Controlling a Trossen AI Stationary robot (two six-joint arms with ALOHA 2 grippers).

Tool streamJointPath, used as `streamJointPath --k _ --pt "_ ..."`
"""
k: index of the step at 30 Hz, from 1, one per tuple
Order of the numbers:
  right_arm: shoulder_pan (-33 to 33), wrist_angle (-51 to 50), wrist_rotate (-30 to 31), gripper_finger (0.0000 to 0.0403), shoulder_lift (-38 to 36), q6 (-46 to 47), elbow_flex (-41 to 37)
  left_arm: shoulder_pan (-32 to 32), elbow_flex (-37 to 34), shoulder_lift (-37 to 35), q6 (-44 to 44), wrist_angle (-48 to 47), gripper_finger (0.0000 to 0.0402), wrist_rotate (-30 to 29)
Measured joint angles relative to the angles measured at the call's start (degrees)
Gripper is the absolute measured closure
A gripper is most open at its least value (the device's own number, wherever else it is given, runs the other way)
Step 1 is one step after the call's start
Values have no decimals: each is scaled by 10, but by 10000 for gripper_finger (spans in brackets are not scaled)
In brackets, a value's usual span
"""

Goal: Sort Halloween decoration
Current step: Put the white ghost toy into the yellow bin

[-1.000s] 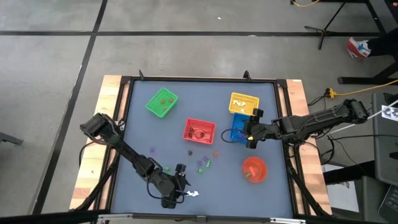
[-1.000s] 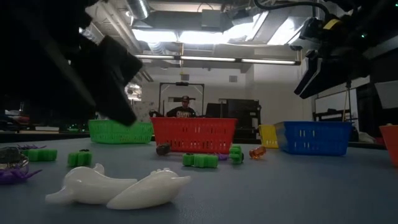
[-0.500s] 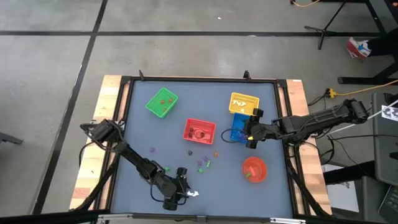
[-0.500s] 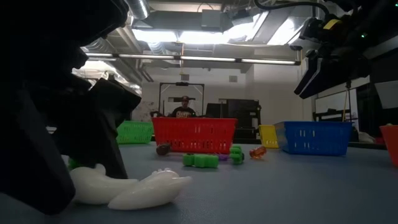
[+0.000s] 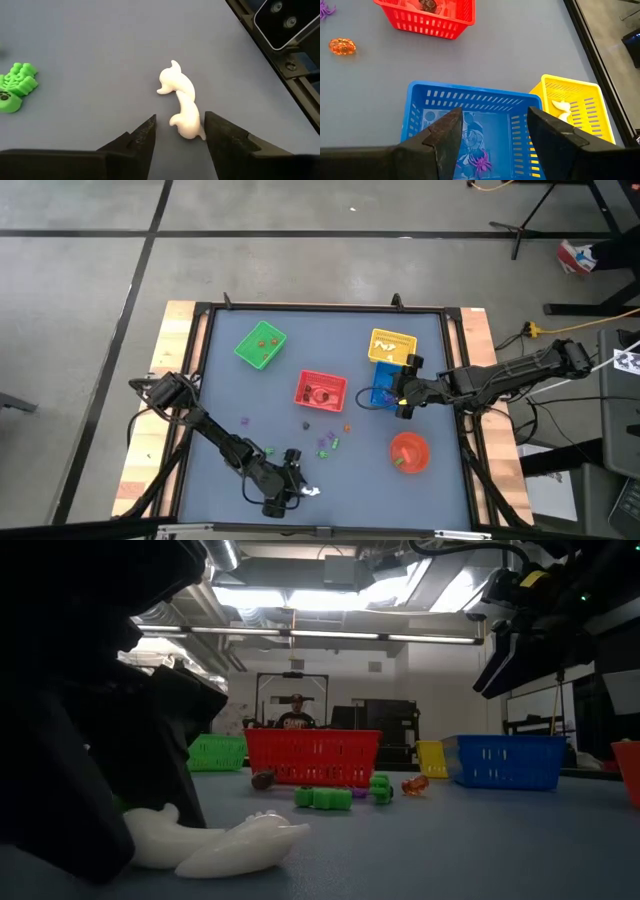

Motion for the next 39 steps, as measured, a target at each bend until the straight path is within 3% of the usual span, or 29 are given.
streamJointPath --k 10,39 --pt "0 0 0 182 0 0 0 0 0 0 0 -1 288 -2" --pt "0 0 0 182 0 0 0 0 0 1 0 -1 290 -9"
